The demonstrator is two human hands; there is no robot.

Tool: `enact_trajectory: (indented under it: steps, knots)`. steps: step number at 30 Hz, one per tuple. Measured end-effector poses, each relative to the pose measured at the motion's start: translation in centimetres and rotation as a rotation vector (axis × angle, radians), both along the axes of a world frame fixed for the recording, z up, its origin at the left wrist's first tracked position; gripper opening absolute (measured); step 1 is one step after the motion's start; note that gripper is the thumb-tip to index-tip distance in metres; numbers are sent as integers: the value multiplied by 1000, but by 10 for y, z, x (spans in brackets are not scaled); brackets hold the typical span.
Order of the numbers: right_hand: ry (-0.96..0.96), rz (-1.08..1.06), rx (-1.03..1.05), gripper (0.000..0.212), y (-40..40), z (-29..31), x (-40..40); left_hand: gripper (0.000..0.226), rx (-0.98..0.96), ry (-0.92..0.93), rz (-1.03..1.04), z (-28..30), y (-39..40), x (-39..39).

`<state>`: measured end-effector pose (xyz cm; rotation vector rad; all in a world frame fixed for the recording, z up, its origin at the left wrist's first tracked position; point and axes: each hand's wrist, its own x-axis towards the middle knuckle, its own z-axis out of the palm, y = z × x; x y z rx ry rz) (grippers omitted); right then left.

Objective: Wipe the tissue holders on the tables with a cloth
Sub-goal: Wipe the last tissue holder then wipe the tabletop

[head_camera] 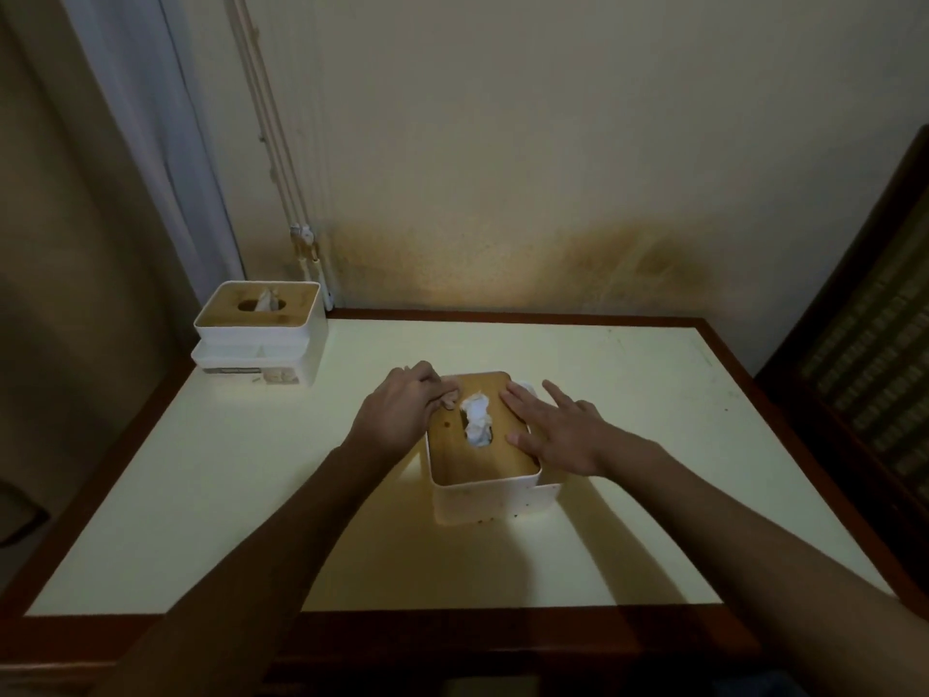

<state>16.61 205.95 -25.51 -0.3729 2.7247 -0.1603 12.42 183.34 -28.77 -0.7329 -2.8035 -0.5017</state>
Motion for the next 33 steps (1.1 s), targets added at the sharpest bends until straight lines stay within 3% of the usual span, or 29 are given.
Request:
enact_trajectory:
  steps: [3, 5, 8, 11, 15, 20, 24, 28, 33]
  knots:
    - [-7, 16, 60, 62, -3, -1, -1, 40, -4, 39, -129, -2, -10, 31]
    - [-16, 23, 95, 62, -5, 0, -2, 26, 33, 43, -200, -4, -14, 60]
    - [-33, 18, 112, 63, -8, 1, -3, 26, 40, -63, -153, -3, -16, 84]
    - [-48, 20, 115, 63, -8, 2, -3, 21, 135, -51, -161, -1, -15, 69]
    - [-82, 25, 81, 63, -7, 5, -1, 31, 106, -94, 84, -4, -5, 20]
    - [-96, 15, 64, 64, -6, 6, 0, 34, 80, -40, 219, -4, 9, -4]
    - [-84, 18, 52, 64, -5, 4, 0, 32, 138, -38, 148, -9, 6, 23]
    - [-72, 17, 50, 63, -5, 3, -1, 15, 206, 78, 23, -12, 2, 74]
    - [-47, 13, 69, 63, -5, 2, 2, 29, 265, 1, 42, -22, 4, 106]
